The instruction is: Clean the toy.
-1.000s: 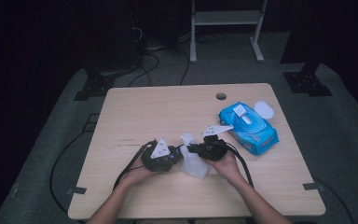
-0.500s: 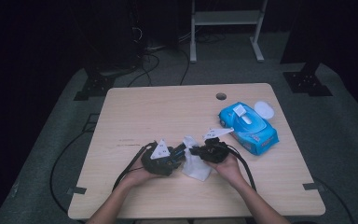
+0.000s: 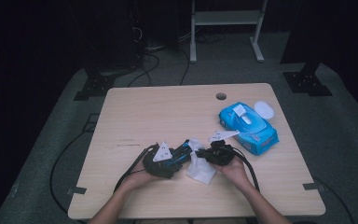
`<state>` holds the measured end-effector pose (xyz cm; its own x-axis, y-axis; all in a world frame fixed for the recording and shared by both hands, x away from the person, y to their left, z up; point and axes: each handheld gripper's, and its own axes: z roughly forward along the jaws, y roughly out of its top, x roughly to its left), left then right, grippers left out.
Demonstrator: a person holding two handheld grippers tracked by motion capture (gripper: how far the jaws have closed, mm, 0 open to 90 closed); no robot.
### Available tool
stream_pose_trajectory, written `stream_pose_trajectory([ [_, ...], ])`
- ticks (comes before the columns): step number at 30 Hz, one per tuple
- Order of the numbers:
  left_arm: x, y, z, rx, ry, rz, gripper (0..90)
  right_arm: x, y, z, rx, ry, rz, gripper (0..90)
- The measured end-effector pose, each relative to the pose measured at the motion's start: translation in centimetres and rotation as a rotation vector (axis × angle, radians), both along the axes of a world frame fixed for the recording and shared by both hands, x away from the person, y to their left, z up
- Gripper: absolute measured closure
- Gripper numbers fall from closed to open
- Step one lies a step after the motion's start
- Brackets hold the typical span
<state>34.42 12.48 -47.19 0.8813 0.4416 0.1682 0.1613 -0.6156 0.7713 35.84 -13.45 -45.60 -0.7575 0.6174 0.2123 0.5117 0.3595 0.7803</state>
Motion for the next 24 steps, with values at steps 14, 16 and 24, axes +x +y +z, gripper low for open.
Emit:
stream_pose_trajectory([
  [14, 0.0, 0.6, 0.6, -0.035, 0.006, 0.005, 26.3, -0.4, -4.3, 0.9, 0.000, -0.017, -0.081, 87.8],
  [16, 0.0, 0.8, 0.7, -0.048, 0.006, 0.012, 25.5, -0.5, -5.0, 0.9, -0.003, -0.017, -0.093, 87.7],
  [24, 0.1, 1.2, 1.1, -0.083, 0.015, 0.025, 24.7, -0.6, -7.8, 0.2, -0.019, -0.006, -0.135, 86.2],
])
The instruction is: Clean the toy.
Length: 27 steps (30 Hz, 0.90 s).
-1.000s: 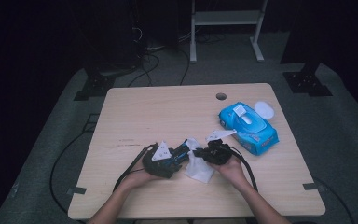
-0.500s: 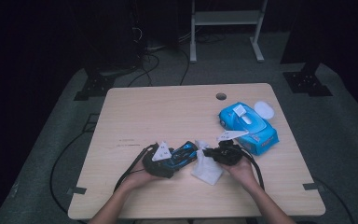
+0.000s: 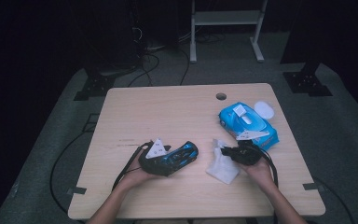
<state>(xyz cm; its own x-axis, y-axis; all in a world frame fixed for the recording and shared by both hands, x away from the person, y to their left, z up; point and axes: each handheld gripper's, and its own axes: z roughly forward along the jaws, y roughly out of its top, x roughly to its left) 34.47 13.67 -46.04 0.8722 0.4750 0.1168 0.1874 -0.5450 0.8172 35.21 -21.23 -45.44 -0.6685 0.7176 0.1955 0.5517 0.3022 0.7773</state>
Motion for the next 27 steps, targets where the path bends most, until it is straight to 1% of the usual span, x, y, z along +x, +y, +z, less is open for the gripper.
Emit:
stream_pose_trajectory([
  [2, -0.1, 0.1, 0.1, -0.002, -0.005, -0.002, 24.3, -0.2, -0.7, -0.2, 0.000, 0.004, -0.001, 85.5],
  [3, -0.1, 0.2, 0.2, -0.005, -0.006, -0.001, 24.3, -0.4, -1.1, -0.4, -0.010, 0.003, -0.007, 85.1],
  [4, 0.0, 0.3, 0.2, -0.007, -0.005, 0.001, 24.3, -0.5, -1.6, -0.5, -0.006, 0.002, -0.013, 80.5],
  [5, 0.0, 0.4, 0.2, -0.013, -0.003, 0.007, 24.0, -0.6, -1.9, -0.6, 0.008, 0.013, -0.017, 72.6],
  [6, 0.0, 0.5, 0.3, -0.019, -0.001, 0.008, 23.7, -0.6, -2.5, -0.6, 0.023, 0.027, -0.019, 67.9],
  [8, 0.0, 0.6, 0.4, -0.022, -0.002, 0.014, 23.2, -0.8, -3.2, -0.3, 0.057, 0.013, -0.025, 62.3],
  [10, 0.0, 0.6, 0.5, -0.025, -0.003, 0.011, 22.9, -0.8, -3.5, -0.1, 0.059, 0.005, -0.020, 57.3],
  [11, -0.1, 0.6, 0.5, -0.028, -0.004, 0.012, 22.8, -0.9, -3.6, 0.1, 0.068, 0.007, -0.020, 56.8],
  [15, -0.1, 0.8, 0.6, -0.034, 0.001, 0.015, 21.8, -1.1, -3.9, 0.3, 0.065, -0.002, -0.012, 54.6],
  [17, -0.1, 1.0, 0.7, -0.043, 0.001, 0.018, 21.7, -1.1, -4.0, 0.3, 0.068, -0.002, -0.016, 53.8],
  [19, -0.2, 1.2, 0.7, -0.045, 0.010, 0.023, 21.3, -1.2, -4.1, 0.3, 0.069, -0.003, -0.011, 52.3],
  [22, -0.2, 1.5, 0.8, -0.051, 0.010, 0.027, 21.2, -1.4, -4.3, 0.4, 0.071, -0.001, -0.014, 51.1],
  [23, -0.2, 1.6, 0.9, -0.044, 0.012, 0.028, 21.1, -1.4, -4.4, 0.4, 0.070, 0.000, -0.016, 51.0],
  [25, -0.3, 1.7, 0.9, -0.052, 0.013, 0.031, 20.8, -1.5, -4.5, 0.5, 0.074, 0.000, -0.014, 50.0],
  [27, -0.3, 1.9, 0.9, -0.049, 0.013, 0.034, 20.6, -1.5, -4.6, 0.5, 0.073, -0.004, -0.013, 49.6],
])
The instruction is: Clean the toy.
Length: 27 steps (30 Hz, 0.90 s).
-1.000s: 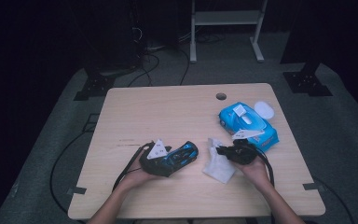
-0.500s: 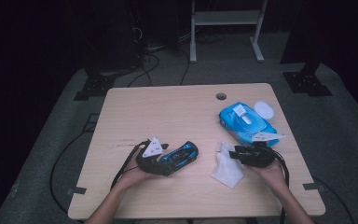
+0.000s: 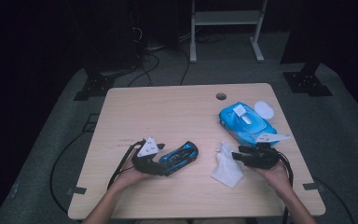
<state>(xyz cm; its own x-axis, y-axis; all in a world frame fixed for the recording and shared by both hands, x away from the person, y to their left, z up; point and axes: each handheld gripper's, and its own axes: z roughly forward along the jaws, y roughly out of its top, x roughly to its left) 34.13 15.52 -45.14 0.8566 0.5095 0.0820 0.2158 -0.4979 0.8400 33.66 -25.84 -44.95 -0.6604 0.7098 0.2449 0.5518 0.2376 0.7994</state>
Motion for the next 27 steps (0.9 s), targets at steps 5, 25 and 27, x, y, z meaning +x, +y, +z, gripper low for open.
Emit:
stream_pose_trajectory([
  [5, -0.2, 0.6, -0.1, 0.002, 0.008, 0.011, 19.9, -0.2, -0.1, 0.1, 0.003, -0.004, 0.004, 46.3],
  [25, -1.4, 3.8, -0.4, -0.004, 0.019, 0.069, 19.1, -0.4, -0.2, 0.1, -0.004, -0.012, -0.001, 41.4],
  [27, -1.5, 4.0, -0.4, -0.003, 0.017, 0.073, 19.1, -0.4, -0.2, 0.1, -0.003, -0.008, -0.002, 41.3],
])
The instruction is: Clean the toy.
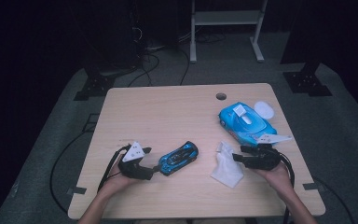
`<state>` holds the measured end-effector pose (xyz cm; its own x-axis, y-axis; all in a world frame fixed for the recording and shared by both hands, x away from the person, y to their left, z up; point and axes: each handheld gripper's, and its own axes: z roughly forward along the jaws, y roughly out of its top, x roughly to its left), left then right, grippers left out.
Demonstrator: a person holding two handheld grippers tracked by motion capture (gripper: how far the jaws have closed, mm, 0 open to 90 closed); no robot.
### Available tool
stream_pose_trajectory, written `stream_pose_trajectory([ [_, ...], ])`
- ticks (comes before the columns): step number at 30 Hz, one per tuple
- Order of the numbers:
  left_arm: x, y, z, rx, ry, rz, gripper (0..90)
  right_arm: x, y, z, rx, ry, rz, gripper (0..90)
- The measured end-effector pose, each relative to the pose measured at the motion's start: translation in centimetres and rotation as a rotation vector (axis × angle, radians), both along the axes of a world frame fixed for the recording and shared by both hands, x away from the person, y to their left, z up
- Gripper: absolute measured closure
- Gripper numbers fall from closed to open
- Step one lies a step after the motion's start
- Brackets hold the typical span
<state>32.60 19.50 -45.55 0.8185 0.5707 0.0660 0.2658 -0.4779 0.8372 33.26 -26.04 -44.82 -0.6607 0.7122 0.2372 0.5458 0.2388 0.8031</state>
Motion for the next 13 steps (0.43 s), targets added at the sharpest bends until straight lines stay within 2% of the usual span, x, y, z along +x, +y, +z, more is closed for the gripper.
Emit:
stream_pose_trajectory([
  [4, -0.4, 0.6, 0.1, 0.002, -0.013, 0.009, 19.1, 0.0, 0.0, 0.0, 0.000, -0.002, -0.001, 40.1],
  [8, -0.9, 1.3, 0.2, -0.004, -0.009, 0.011, 19.0, -0.2, 0.1, -0.1, 0.000, -0.007, 0.003, 39.9],
  [12, -1.5, 1.9, 0.2, 0.008, -0.008, 0.014, 18.9, -0.3, 0.0, -0.2, 0.004, -0.006, 0.009, 39.6],
  [13, -1.7, 2.1, 0.2, -0.001, -0.011, 0.019, 18.9, -0.3, 0.0, -0.3, 0.007, -0.006, 0.008, 39.3],
])
